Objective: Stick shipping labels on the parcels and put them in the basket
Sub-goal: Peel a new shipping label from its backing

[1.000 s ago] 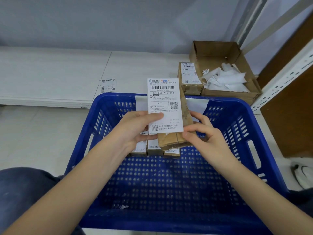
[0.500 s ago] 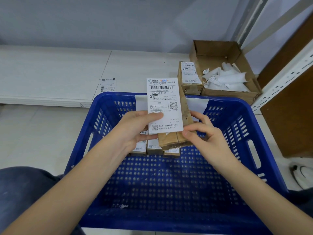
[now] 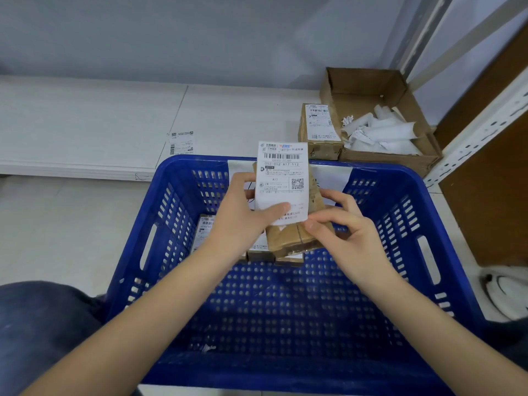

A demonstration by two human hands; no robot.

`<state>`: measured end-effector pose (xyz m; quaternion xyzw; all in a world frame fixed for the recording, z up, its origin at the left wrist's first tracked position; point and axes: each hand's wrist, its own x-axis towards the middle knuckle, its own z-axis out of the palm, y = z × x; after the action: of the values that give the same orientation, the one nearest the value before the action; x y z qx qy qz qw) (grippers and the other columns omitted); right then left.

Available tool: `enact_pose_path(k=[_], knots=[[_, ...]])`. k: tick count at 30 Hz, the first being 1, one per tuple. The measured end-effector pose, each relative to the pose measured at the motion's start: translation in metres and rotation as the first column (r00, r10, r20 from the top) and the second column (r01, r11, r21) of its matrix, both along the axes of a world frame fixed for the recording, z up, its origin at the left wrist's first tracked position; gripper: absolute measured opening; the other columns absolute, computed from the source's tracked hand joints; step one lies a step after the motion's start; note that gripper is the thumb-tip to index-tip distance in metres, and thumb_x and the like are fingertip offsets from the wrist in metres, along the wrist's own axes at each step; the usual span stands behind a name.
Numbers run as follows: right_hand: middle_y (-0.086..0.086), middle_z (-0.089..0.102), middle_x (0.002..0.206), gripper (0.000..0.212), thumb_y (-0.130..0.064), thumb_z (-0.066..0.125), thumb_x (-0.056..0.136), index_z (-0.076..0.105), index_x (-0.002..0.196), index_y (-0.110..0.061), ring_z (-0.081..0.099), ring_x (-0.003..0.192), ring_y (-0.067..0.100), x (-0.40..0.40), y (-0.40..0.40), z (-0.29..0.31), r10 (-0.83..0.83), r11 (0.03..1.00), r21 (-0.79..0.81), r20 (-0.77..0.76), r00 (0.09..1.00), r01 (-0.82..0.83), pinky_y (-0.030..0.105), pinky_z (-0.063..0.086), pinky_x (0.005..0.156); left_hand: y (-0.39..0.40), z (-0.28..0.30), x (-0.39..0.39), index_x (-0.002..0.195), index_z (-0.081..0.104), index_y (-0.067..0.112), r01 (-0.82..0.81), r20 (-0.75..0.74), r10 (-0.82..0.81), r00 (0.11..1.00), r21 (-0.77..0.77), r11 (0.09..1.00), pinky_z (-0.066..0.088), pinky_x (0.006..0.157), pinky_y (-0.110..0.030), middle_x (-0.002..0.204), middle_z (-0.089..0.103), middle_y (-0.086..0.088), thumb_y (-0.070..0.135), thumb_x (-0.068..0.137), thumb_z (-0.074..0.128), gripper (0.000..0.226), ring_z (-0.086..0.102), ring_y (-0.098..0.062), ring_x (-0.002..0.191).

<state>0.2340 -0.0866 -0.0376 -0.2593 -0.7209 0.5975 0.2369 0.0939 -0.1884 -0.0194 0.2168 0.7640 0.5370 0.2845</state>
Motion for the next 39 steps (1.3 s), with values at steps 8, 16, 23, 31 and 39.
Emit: enact_pose_path(k=[8,16,23,31,39], knots=[[-0.003,0.05,0.129,0.018,-0.011,0.07,0.082,0.075,0.079,-0.028,0.051,0.117,0.004,-0.001,-0.008,-0.009,-0.019,0.996,0.084,0.014,1.0,0.018,0.019,0.053,0.082,-0.003,-0.008,0.024,0.101,0.061,0.016,0.067,-0.582,-0.177,0.794,-0.205,0.976,0.031,0.084,-0.013,0.109,0.044,0.005,0.058,0.077,0.06,0.048,0.039,-0.011,0.107],[-0.007,0.05,0.127,0.022,-0.012,0.071,0.082,0.074,0.079,-0.034,0.05,0.116,0.002,0.0,-0.006,-0.008,-0.023,0.994,0.112,0.045,0.999,0.018,0.018,0.051,0.084,-0.001,-0.002,0.014,0.079,0.058,0.026,0.189,-0.272,-0.224,0.936,-0.149,0.971,0.037,0.074,-0.007,0.095,0.044,0.015,0.039,0.075,0.077,0.023,0.049,-0.007,0.096],[-0.009,0.049,0.124,0.024,-0.01,0.071,0.082,0.073,0.075,-0.032,0.047,0.113,-0.009,0.0,-0.005,-0.004,-0.003,0.994,0.108,0.067,0.998,-0.004,0.01,0.048,0.078,-0.003,0.009,0.008,0.072,0.069,0.031,0.252,-0.21,-0.269,0.94,-0.107,0.962,0.04,0.068,-0.006,0.089,0.061,0.012,0.023,0.081,0.073,0.013,0.055,0.003,0.081],[-0.011,0.052,0.116,0.02,-0.011,0.071,0.08,0.073,0.07,-0.028,0.048,0.108,-0.01,-0.001,-0.007,-0.003,-0.037,0.999,0.031,0.125,0.992,0.033,0.008,0.046,0.077,-0.004,0.003,0.01,0.072,0.066,0.037,0.274,-0.323,-0.298,0.898,-0.118,0.954,0.043,0.077,-0.012,0.087,0.061,0.014,0.02,0.084,0.07,0.022,0.056,0.0,0.085],[-0.015,0.052,0.11,0.016,-0.022,0.07,0.082,0.072,0.07,-0.032,0.046,0.105,-0.016,-0.003,-0.002,0.0,-0.056,0.998,-0.003,0.132,0.99,0.057,0.0,0.038,0.08,-0.004,0.0,0.013,0.07,0.062,0.045,0.325,-0.373,-0.342,0.862,-0.111,0.939,0.043,0.075,-0.014,0.086,0.057,0.016,0.022,0.084,0.07,0.029,0.056,0.001,0.083]])
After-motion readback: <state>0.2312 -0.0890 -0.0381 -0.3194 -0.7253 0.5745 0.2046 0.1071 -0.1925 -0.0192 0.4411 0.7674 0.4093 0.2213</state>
